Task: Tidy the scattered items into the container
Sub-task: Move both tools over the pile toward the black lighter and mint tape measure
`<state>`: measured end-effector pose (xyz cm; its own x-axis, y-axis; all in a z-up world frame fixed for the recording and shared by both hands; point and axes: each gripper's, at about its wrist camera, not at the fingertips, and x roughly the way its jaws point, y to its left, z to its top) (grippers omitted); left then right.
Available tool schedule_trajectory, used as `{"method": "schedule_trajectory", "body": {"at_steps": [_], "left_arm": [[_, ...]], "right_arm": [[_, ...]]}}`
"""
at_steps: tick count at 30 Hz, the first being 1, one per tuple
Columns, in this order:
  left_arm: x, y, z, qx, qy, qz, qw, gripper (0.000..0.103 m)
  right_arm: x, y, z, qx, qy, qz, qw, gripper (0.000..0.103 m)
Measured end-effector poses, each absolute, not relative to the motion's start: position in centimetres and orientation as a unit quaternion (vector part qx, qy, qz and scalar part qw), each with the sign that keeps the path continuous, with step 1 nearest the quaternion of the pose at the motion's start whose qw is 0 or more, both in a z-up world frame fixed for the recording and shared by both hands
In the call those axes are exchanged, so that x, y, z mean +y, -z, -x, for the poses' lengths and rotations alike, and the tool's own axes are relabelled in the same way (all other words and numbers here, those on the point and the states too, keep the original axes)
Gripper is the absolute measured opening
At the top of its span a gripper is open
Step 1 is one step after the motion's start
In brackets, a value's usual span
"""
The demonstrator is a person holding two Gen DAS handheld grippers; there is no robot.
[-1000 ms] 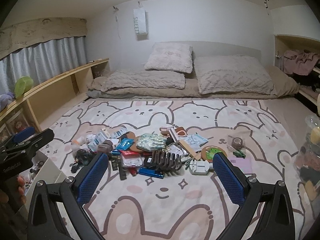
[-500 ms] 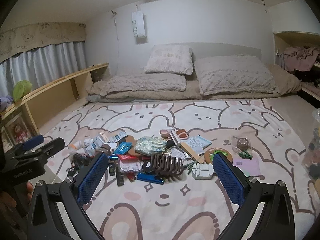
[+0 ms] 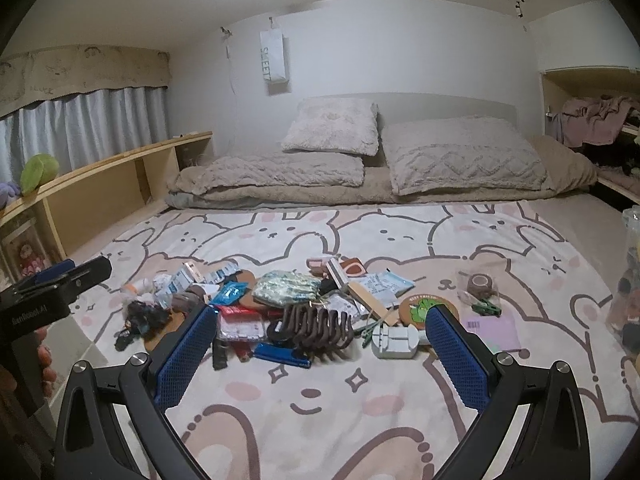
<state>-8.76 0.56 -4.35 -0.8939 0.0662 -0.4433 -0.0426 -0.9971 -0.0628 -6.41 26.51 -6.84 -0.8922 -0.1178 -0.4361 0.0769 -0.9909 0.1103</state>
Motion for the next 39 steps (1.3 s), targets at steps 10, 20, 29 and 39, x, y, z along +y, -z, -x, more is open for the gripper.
{"method": "schedule_trajectory", "body": {"at_steps": [10,20,29,39], "left_arm": [[1.6,7.1,8.7,-0.015,-0.968,0.249,0.026,0.103],[4.2,10.9,9.7,0.006,-0.954,0.295,0.045,0.103],[4.9,14.8,11.5,-0.017,-0.930,0.365,0.047,0.101],[4.6,18.4,13.3,-0.010,-0.909,0.417,0.028,0.088]], "right_arm": [[28.1,9.6,7.0,-0.056,0.965,-0.255,0.039,0.103],[28.6,12.6,7.7,-0.076,0.948,-0.305,0.040,0.103],[28.6,15.0,9.0,-0.052,0.937,-0.344,0.032,0.103],[32.0,17.6,10.6,-0.071,0.921,-0.383,0.007,0.103]]}}
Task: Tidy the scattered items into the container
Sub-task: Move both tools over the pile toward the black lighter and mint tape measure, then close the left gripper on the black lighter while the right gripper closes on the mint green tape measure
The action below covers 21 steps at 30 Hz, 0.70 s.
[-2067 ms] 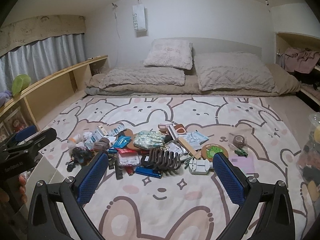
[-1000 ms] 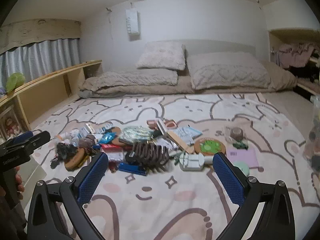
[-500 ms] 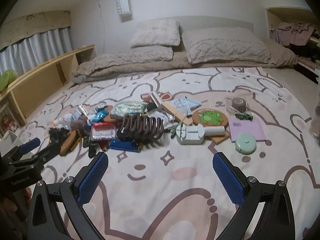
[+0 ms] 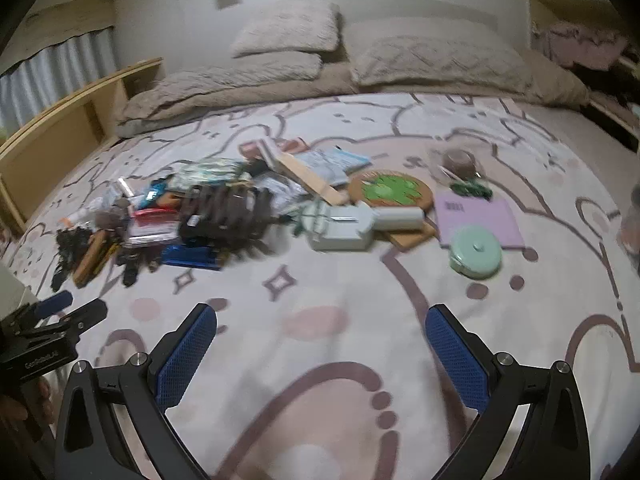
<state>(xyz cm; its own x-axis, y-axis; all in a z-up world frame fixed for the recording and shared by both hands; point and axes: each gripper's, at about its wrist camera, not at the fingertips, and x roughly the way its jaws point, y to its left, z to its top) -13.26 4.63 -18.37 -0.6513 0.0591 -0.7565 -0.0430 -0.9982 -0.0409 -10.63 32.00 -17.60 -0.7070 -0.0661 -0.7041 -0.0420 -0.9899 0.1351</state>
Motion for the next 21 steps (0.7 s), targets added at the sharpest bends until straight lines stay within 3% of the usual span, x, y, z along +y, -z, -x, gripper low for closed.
{"method": "schedule_trajectory", "body": {"at_steps": [7,18,21], "left_arm": [[4.4,20.4,14.3,-0.017,-0.894,0.447,0.019,0.072],[5.2,21.2,15.5,-0.010,-0.896,0.443,0.016,0.072],[5.2,21.6,15.9,-0.011,-0.894,0.447,0.016,0.077]], "right_arm": [[35.3,18.3,11.3,-0.083,0.917,-0.388,-0.036,0.103],[40.8,21.1,14.0,-0.129,0.894,-0.415,-0.110,0.103],[42.6,21.9,14.7,-0.157,0.885,-0.422,-0.114,0.103]]}}
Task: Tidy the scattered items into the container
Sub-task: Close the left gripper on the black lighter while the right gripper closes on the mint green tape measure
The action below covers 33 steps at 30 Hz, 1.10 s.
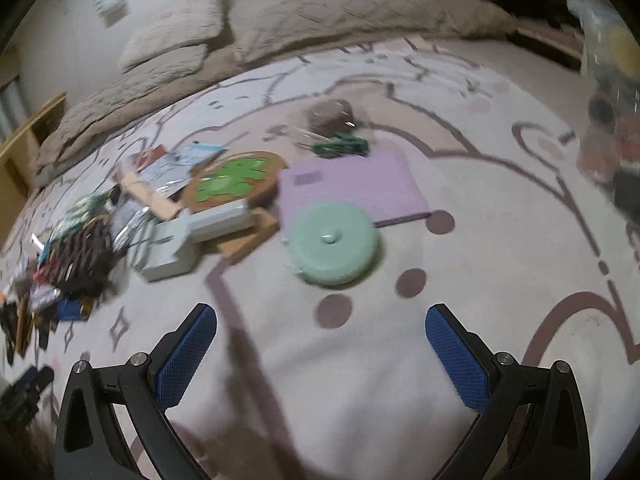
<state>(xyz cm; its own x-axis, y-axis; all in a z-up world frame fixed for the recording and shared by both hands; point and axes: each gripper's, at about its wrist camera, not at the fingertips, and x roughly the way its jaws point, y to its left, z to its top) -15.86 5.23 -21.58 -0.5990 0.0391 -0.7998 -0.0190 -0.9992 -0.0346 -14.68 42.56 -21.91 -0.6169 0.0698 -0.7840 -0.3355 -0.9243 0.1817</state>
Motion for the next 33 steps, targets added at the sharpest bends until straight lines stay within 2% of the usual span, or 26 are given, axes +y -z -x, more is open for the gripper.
{"method": "schedule_trajectory", "body": {"at_steps": [7,15,19,24,29,33], "left_arm": [[5.5,22.1,16.6,-0.012,-0.890,0.456,0.025,0.091],[5.5,22.2,17.1,-0.023,-0.893,0.448,0.027,0.092],[5.2,22.1,17.6,-0.033,-0.894,0.446,0.030,0.092],[4.7,22.0,18.2,-0.052,-0.896,0.440,0.032,0.085],[3.7,21.7,19.2,-0.080,-0.896,0.437,0.028,0.071],[3.0,21.6,19.6,-0.098,-0.898,0.428,0.018,0.055]], "right_arm": [[42.6,22.8,16.5,0.124,-0.879,0.440,0.138,0.103],[42.1,23.3,18.1,0.083,-0.873,0.449,0.169,0.103],[42.4,23.4,18.5,0.088,-0.874,0.447,0.168,0.103],[42.6,23.4,18.3,0.101,-0.875,0.444,0.163,0.103],[42.7,23.5,18.2,0.107,-0.876,0.442,0.159,0.103],[42.4,23.4,18.1,0.099,-0.880,0.434,0.165,0.103]]}}
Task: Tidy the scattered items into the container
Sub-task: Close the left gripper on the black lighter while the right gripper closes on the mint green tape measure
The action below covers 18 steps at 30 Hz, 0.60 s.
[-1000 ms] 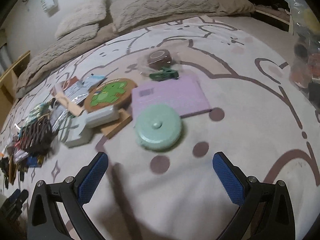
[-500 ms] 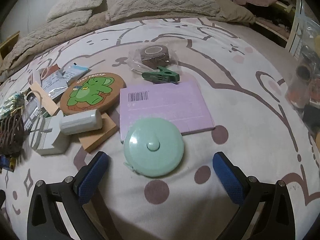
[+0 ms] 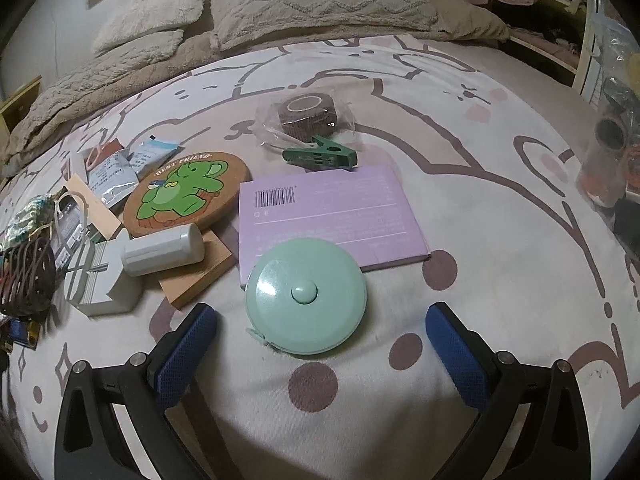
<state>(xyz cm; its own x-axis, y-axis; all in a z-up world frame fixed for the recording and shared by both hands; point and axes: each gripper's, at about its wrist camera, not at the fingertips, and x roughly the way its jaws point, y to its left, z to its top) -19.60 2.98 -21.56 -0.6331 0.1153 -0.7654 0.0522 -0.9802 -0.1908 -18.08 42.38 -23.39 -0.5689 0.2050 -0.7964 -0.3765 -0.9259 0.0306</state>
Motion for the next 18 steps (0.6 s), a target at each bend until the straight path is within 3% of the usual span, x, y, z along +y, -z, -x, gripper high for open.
{"method": "schedule_trajectory", "body": {"at_steps": [6,10,14,18], "left_arm": [[2.63,21.53,19.16,-0.107,-0.903,0.415,0.011,0.041],[2.90,21.40,18.87,-0.105,-0.906,0.409,0.020,0.025],[2.56,21.40,18.80,-0.115,-0.907,0.403,0.027,0.025],[2.01,21.44,18.58,-0.135,-0.906,0.400,0.036,0.025]], "right_arm": [[42.08,23.10,17.92,0.084,-0.886,0.423,0.171,0.100],[42.11,22.71,17.53,0.089,-0.892,0.410,0.166,0.077],[41.89,22.47,17.41,0.088,-0.898,0.402,0.158,0.051],[41.59,22.34,17.44,0.080,-0.899,0.398,0.161,0.051]]}}
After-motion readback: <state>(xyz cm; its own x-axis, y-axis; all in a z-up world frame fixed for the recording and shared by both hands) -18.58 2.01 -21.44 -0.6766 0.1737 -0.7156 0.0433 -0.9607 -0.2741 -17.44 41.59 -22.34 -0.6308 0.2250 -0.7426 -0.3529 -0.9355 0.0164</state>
